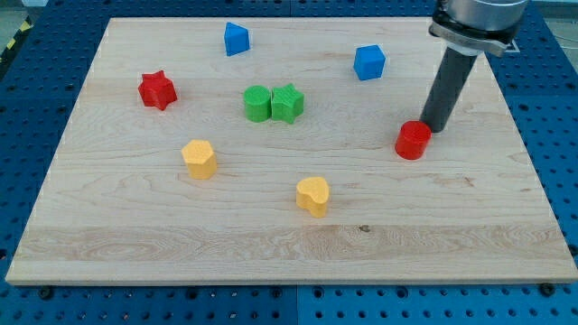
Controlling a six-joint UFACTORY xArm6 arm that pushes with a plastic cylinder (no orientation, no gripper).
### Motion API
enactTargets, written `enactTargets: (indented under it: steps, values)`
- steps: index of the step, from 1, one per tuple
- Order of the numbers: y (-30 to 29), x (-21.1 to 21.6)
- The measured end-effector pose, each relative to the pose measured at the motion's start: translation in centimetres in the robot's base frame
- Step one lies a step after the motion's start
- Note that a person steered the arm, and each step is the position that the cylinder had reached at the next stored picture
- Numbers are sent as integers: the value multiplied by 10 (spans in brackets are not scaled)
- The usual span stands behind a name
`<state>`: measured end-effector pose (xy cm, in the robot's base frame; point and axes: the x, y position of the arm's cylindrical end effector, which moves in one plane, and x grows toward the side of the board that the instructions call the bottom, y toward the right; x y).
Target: Push the red circle towards the left side of the board
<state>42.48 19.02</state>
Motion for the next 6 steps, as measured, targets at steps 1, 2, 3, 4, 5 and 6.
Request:
enactTargets:
  steps: [1, 2, 3, 4, 5, 6]
  values:
    - [1, 0]
    - [1, 0]
    - [1, 0]
    - [12, 0]
    - [12, 27]
    - [-9, 42]
